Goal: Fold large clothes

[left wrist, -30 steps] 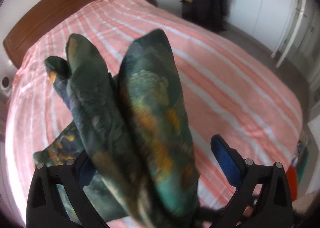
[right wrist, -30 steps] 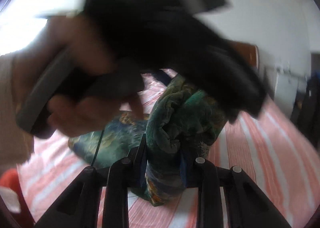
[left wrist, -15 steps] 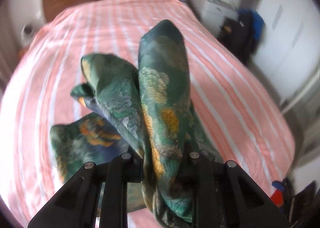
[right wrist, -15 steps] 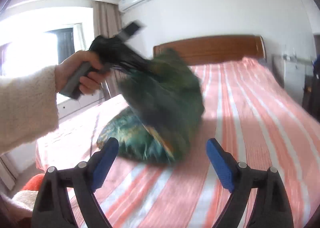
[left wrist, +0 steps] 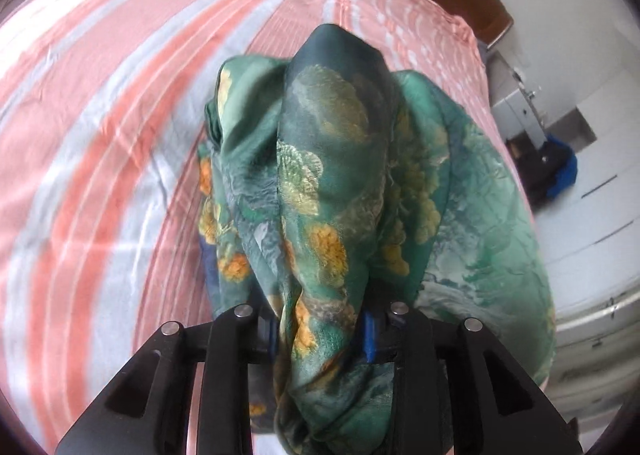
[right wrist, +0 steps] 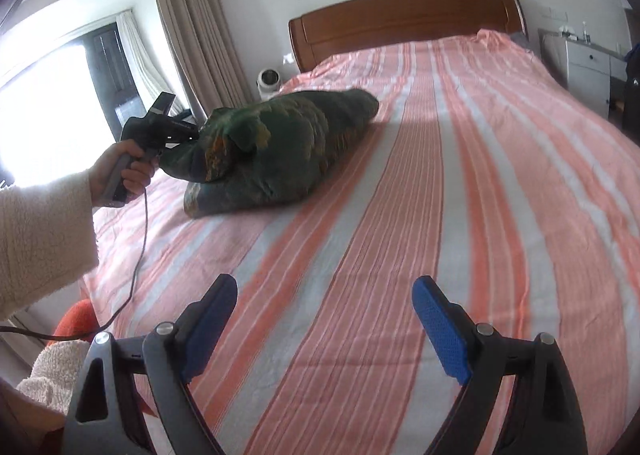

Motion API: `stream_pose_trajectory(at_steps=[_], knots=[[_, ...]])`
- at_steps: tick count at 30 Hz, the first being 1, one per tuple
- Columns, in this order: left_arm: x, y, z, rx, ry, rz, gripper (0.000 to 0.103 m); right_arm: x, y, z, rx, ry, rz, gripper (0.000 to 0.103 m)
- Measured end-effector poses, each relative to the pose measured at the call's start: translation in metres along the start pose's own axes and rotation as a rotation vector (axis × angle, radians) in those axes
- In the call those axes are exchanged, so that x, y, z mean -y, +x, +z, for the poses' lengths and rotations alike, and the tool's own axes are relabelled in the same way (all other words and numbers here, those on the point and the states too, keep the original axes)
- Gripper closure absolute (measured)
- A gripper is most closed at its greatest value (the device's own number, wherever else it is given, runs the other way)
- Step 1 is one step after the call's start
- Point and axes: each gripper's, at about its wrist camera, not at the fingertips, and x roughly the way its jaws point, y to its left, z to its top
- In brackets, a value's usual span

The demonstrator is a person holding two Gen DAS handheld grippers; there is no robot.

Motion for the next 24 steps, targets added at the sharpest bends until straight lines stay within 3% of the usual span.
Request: stream_pose_trajectory(at_steps=[5,7,9,10,11,14,18,21,24], knots=[[-0.008,0.005,0.005,-0.012,-0.013,-0.030,0.061,-0.011,0.009,-0.014,-0.057,-0.004,0.006,0.014],[-0.023,-0.007,0.013,0.003,-0.050,-0.075,0.040,-0.015,0.009,-0.015,-0.065,-0.002,0.012,0.014],[-0.032,-0.026,0.015,0.047,-0.088,-0.109,0.026,-0.018,0.001,-0.019,-0.065,-0.007,0.016,0.014],[-0.037,-0.036,0.012,0.071,-0.101,-0.073,0.013,-0.021,-0.001,-0.021,-0.069,-0.009,0.017,0.014],[-0.042,-0.044,0.010,0.095,-0.113,-0.044,0.010,-0.021,-0.006,-0.024,-0.067,-0.012,0.017,0.014],[-0.060,-0.066,-0.009,0.119,-0.157,-0.040,0.010,-0.021,-0.012,-0.029,-0.076,-0.009,0.006,0.014],[-0.076,-0.094,-0.061,0.178,-0.210,-0.002,0.010,-0.017,-0.010,-0.016,-0.071,0.031,0.006,0.014],[-0.076,-0.105,-0.106,0.212,-0.235,0.007,0.009,-0.021,0.000,0.030,-0.011,-0.004,0.000,0.014],[-0.075,-0.105,-0.143,0.242,-0.250,0.028,0.009,-0.034,0.024,0.109,0.070,-0.035,0.010,0.014]])
